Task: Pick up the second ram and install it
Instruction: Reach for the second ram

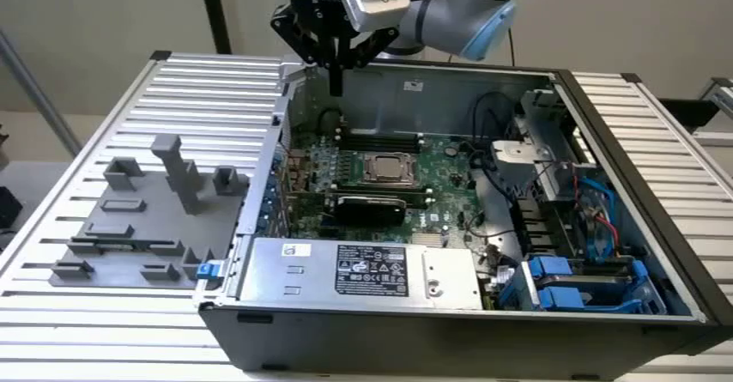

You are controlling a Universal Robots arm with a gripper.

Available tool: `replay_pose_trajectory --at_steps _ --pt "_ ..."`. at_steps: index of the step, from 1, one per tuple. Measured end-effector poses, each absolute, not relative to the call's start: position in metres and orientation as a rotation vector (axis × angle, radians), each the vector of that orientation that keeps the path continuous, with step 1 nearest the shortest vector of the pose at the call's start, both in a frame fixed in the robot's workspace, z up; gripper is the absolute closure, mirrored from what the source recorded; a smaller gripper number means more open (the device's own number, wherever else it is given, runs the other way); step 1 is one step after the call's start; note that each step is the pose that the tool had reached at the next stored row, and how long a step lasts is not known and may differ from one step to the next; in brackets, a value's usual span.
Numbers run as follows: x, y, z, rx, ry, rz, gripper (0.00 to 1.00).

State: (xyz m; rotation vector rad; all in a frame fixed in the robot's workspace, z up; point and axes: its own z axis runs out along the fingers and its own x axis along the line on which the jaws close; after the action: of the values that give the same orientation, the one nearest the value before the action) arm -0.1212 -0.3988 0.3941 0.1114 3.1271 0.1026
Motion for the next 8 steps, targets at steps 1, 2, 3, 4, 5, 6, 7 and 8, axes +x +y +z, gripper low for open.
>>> replay_pose_trajectory --at_steps 1,2,3,4,5,6,7,8 --pt "-0.1212 -0.3988 0.3942 0.111 3.127 0.103 1.00" --pt "-0.1212 -0.3988 0.3942 0.111 3.127 0.103 1.00" --pt "-0.1212 -0.3988 0.3942 0.111 3.127 0.104 1.00" --pt "-0.1212 -0.3988 0.3942 0.111 3.128 0.104 1.00" --pt "-0.1212 -0.3988 0.3943 0.111 3.128 0.104 1.00" --pt "-0.1214 -0.3988 0.3942 0.111 3.128 0.105 1.00" --pt "-0.1230 -0.3989 0.3943 0.111 3.128 0.105 1.00" --pt "-0.1258 -0.3990 0.3943 0.111 3.128 0.105 1.00"
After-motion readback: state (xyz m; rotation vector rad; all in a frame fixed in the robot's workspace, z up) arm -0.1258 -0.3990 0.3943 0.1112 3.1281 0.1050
